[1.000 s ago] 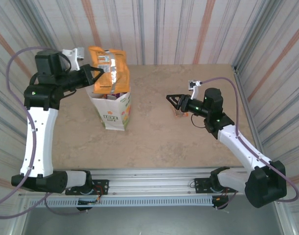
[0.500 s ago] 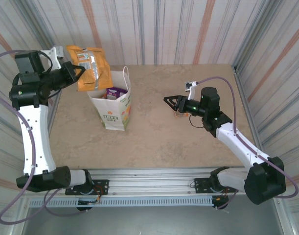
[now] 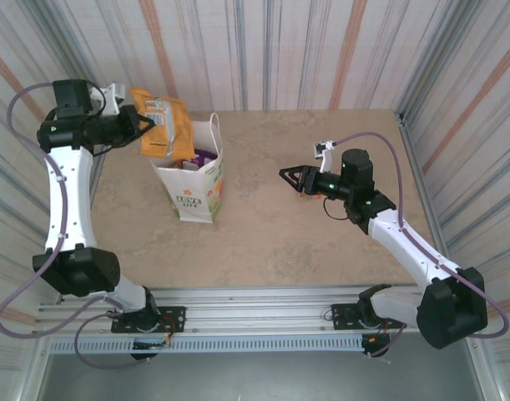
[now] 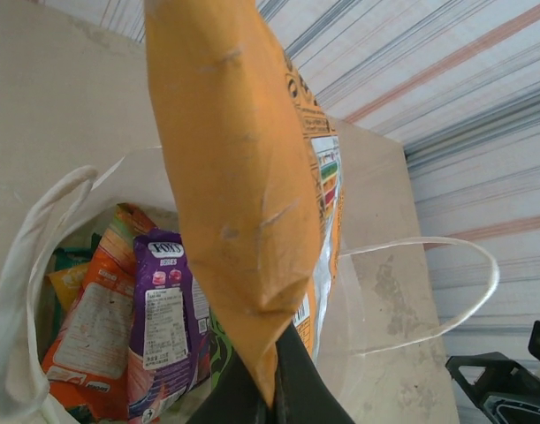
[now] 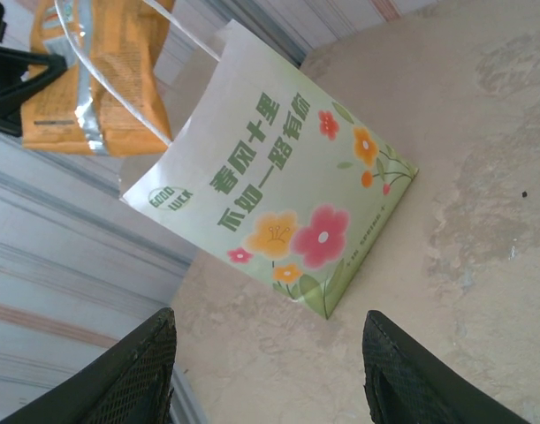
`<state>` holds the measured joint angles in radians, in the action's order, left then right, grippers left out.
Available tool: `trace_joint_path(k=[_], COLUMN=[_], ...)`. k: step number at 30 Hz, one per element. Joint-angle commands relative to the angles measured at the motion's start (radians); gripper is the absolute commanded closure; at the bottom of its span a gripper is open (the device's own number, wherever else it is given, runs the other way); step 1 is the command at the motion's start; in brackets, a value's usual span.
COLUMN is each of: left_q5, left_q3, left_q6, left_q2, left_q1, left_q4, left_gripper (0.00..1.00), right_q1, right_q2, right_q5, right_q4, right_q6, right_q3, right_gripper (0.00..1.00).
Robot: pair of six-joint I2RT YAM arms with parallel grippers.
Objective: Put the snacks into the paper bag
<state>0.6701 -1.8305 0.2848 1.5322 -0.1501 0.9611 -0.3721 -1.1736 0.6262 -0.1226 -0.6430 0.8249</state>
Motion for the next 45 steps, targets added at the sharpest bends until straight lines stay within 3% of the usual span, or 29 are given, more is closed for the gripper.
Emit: trace_joint_path(k=[1, 18, 36, 45], left_q5=[0.023, -0.003, 0.014, -0.032], left_q3=[-0.021, -0.055, -0.093, -0.097], left_q6=[-0.049, -0.128, -0.135, -0.151], left_q2=[0.013, 0.032, 0.184, 0.231], left_q1=[0.023, 0.062, 0.108, 0.122], left_q4=[0.047, 0.257, 0.225, 0.237], left_gripper=[1.00, 1.00, 1.00, 1.00], right_q1=[-0.007, -0.013, -0.014, -0.015], right_q2=[-0.014, -0.024, -0.002, -0.003], right_q5=[0.009, 0.011, -0.017, -0.019], right_q4=[0.012, 0.031, 0.032, 0.034], right_q6=[0.025, 0.042, 0.045, 0.047], right_q3=[0.034, 0.039, 0.020, 0.023], right_gripper=[0.43, 0.44, 0.44, 0.44])
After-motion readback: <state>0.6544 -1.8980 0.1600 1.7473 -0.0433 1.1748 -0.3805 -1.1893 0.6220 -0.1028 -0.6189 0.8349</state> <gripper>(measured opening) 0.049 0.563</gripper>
